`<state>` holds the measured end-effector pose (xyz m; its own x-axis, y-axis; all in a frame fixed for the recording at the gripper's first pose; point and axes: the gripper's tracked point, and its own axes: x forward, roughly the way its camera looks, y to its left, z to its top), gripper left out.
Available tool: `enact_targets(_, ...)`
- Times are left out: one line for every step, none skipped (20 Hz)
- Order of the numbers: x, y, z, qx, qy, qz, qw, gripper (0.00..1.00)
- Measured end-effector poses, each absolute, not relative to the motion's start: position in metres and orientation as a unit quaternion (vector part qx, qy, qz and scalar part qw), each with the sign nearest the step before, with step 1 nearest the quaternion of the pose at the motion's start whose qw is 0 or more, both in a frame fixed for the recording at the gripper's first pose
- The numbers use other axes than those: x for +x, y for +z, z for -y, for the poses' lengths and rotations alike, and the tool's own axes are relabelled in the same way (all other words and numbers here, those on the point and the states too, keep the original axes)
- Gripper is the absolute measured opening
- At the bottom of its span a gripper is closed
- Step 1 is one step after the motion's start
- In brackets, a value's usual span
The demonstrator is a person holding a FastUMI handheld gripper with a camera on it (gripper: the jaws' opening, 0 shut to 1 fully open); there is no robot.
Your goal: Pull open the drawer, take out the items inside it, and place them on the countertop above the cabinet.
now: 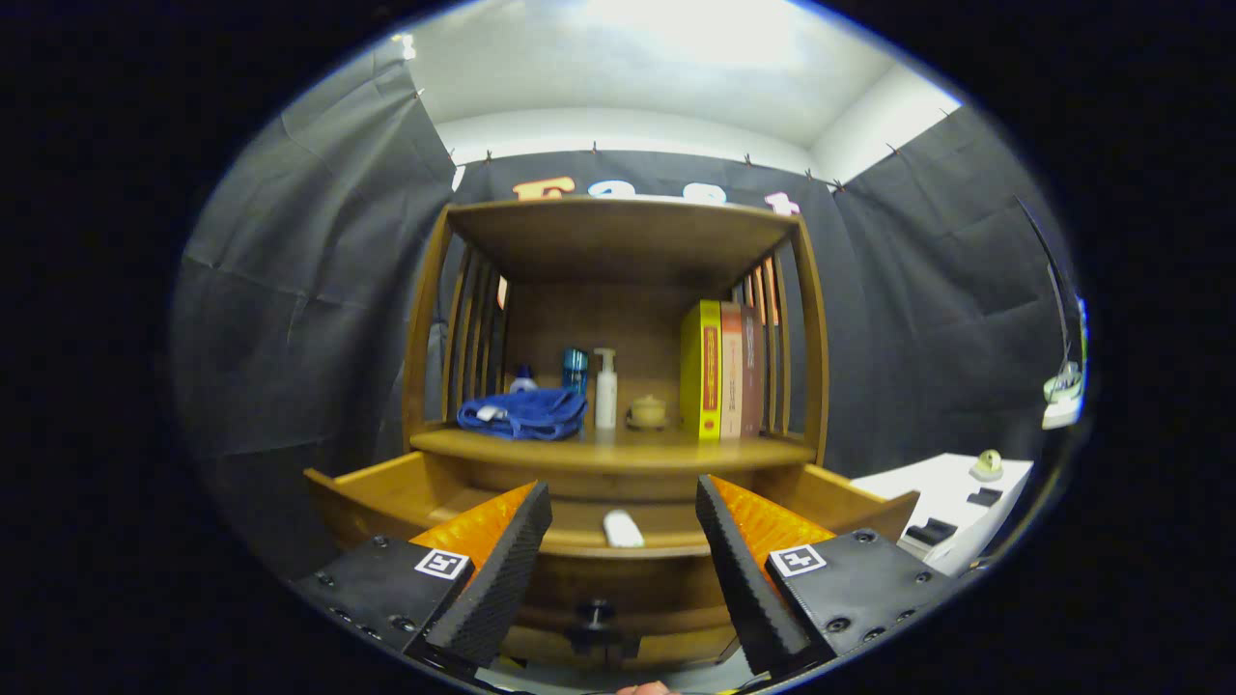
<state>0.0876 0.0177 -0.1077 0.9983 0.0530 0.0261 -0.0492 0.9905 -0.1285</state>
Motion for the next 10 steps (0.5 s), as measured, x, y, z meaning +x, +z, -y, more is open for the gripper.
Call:
enact_targets(0.099, -0.085, -0.016, -0.070, 0.032, 0.024, 0.997, 0.97)
enact_targets(0.112, -0.062, -0.017, -0.075, 0.039, 0.033, 0.996, 0.97)
enact_targets(0.124, -0.042, -0.018, -0.074, 0.044, 0.037, 0.996, 0.97)
enact_targets(0.141, -0.027, -0.017, -0.073, 0.045, 0.031, 0.996, 0.97)
enact_targets(0.156, -0.018, -0.020, -0.071, 0.052, 0.015, 0.996, 0.97)
enact_targets(0.171, -0.013, -0.023, -0.069, 0.060, -0.009, 0.996, 0.97)
enact_targets(0.188, -0.012, -0.027, -0.069, 0.066, -0.029, 0.995, 0.97)
enact_targets(0.207, -0.016, -0.028, -0.077, 0.069, -0.055, 0.993, 0.98)
enact_targets(0.222, -0.027, -0.026, -0.094, 0.065, -0.091, 0.989, 0.98)
enact_targets(0.233, -0.042, -0.024, -0.109, 0.062, -0.131, 0.983, 0.98)
